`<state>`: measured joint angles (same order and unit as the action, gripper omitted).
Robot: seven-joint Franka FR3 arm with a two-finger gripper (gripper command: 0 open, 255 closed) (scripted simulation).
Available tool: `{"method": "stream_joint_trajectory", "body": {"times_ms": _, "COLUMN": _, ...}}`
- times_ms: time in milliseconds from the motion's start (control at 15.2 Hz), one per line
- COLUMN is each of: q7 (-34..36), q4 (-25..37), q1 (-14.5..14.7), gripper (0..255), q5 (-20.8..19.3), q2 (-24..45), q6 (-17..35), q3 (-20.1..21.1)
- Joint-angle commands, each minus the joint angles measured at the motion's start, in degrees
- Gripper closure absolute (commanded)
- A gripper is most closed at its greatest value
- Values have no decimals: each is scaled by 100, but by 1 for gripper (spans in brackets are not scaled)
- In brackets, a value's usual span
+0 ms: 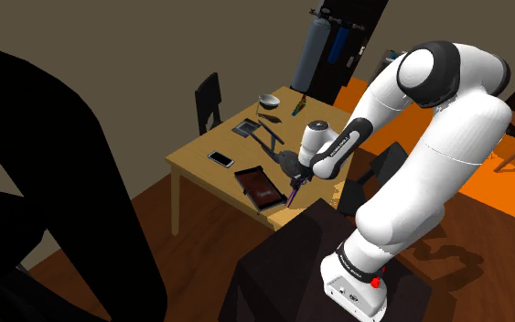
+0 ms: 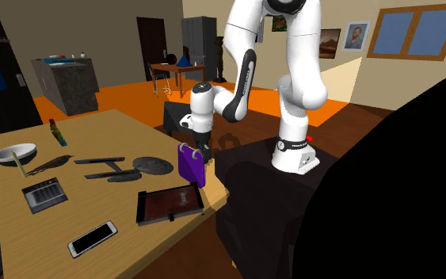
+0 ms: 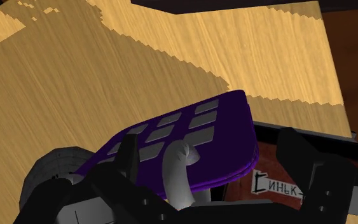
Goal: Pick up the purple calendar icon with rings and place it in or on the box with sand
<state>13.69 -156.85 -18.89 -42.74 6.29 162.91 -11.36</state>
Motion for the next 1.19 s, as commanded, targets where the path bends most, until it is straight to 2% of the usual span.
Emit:
{"method": "stream_joint_trajectory", "body": {"times_ms": 0, "q7": 30, "q4": 5, "q1": 3, "gripper": 0, "q5": -32, "q2": 27, "q6": 22, "q3": -8}}
{"method": "stream_joint_trajectory", "body": {"times_ms": 264, "q7": 28, "q4": 5, "q1": 3, "gripper": 0, "q5": -30, "q2": 25, "q6": 20, "q3": -8}}
{"method": "stream_joint_trajectory", "body": {"times_ms": 330, "q7": 28, "q4": 5, "q1": 3, "gripper": 255, "q5": -30, "q2": 25, "q6": 20, "q3": -8}}
{"method": "stream_joint_trajectory", "body": {"times_ms": 924, "q7": 30, "q4": 5, "q1": 3, "gripper": 255, "q5": -32, "q2": 27, "q6": 22, "q3": -8}}
{"method": "stream_joint_trajectory", "body": {"times_ms": 1122, "q7": -292, "q4": -78, "q1": -19, "gripper": 255, "q5": 306, "q2": -312, "q6": -221, "q3": 77}}
